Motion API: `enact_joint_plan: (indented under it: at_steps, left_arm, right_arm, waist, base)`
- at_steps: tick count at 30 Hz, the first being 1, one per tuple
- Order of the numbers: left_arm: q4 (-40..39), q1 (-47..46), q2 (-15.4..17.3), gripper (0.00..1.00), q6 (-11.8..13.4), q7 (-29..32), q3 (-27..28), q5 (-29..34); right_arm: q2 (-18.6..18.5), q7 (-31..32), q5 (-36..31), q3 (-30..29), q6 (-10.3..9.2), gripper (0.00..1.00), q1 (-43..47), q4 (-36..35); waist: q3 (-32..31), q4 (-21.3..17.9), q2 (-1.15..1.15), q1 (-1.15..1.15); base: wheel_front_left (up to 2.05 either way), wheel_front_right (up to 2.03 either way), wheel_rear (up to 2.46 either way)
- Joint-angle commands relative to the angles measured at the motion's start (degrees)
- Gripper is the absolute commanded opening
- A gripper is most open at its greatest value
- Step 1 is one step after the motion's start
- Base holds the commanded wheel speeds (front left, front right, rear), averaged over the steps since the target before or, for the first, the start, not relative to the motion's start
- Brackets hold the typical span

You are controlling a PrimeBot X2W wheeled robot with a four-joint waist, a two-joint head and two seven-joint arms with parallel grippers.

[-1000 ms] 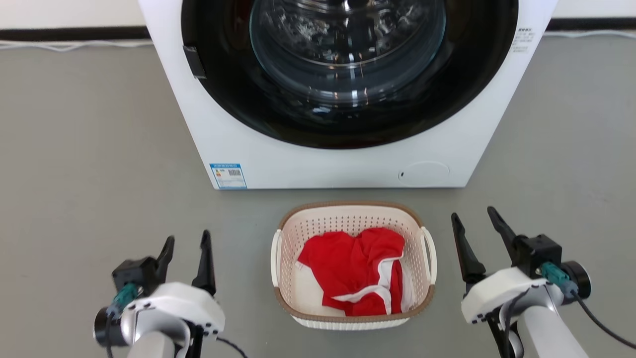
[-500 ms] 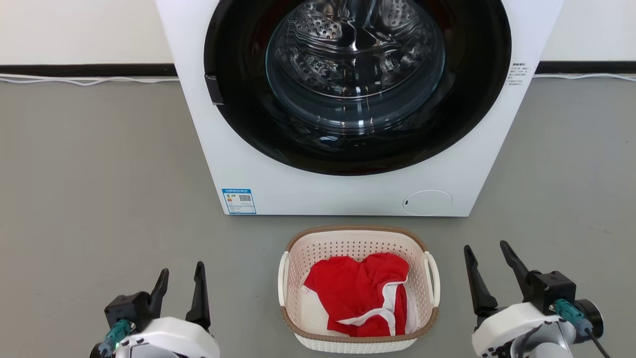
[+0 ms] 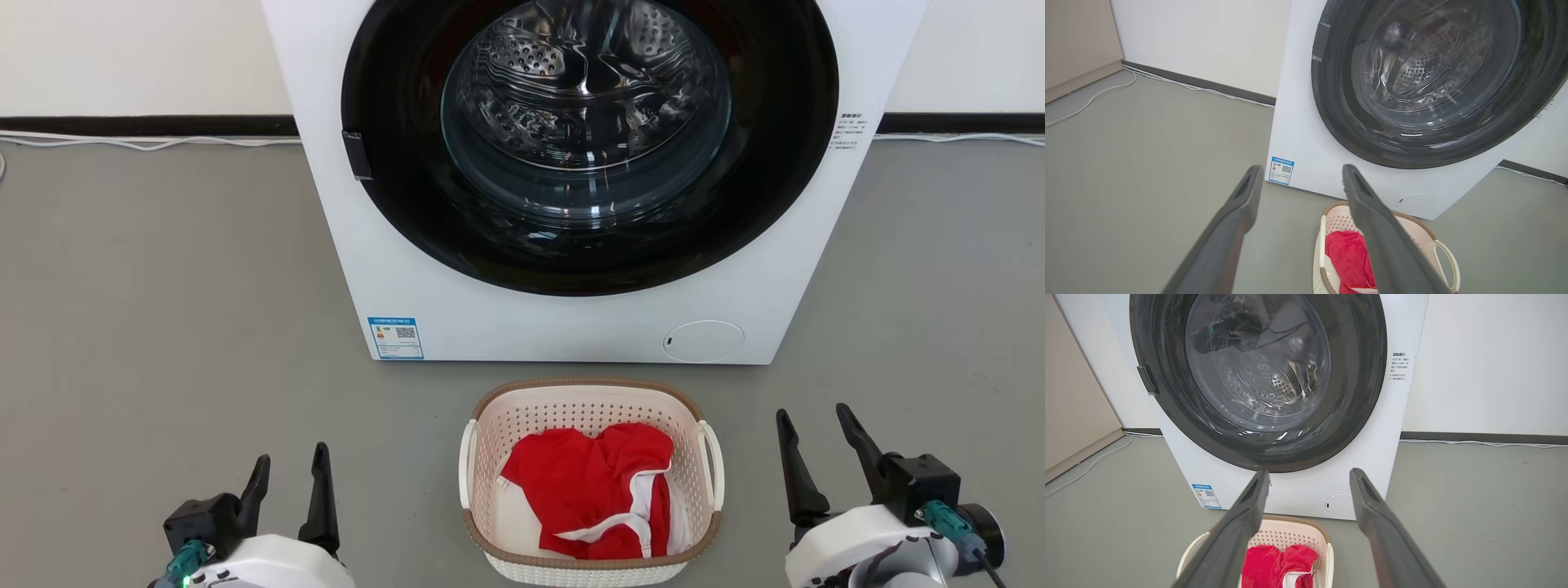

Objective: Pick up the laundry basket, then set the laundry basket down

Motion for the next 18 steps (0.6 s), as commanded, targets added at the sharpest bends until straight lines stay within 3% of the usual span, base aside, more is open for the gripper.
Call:
enact_joint_plan:
  at_steps: [1, 2, 10, 14, 18]
  left_arm:
    - [-1.41, -0.91, 0.74, 1.00, 0.12, -0.30, 1.63, -0.39]
    - [0.01, 0.00, 0.00, 0.00, -0.08, 0.00, -0.01, -0.03]
    - [2.58, 0.94, -0.48, 0.00, -0.23, 0.80, 0.28, -1.78]
    - [2.08, 0.93, -0.44, 0.00, -0.42, 1.48, 0.47, -4.22]
    - [1.48, 0.87, -0.39, 0.00, -0.65, 2.22, 0.59, -7.25]
  right_arm:
    - [-0.04, -0.62, -0.06, 1.06, 0.26, 1.00, -0.68, -1.50]
    - [0.00, 0.00, 0.00, -0.15, 0.00, 0.00, 0.00, 0.00]
    - [0.27, 1.11, 2.03, -0.55, 0.00, 0.00, 1.02, 2.55]
    - [0.26, 1.84, 5.03, -0.61, 0.00, 0.00, 1.07, 2.03]
    - [0.24, 2.45, 8.74, -0.46, 0.02, 0.00, 1.20, 1.29]
  waist:
    - [-0.01, -0.03, 0.00, 0.00]
    - [-0.02, -0.03, 0.00, 0.00]
    - [-0.05, -0.08, 0.00, 0.02]
    - [-0.18, -0.19, 0.00, 0.13]
    - [-0.07, -0.31, 0.00, 0.01]
  base:
    - [0.00, 0.00, 0.00]
    - [0.00, 0.00, 0.00]
    - [0.00, 0.00, 0.00]
    - [0.00, 0.00, 0.00]
    - [0.00, 0.00, 0.00]
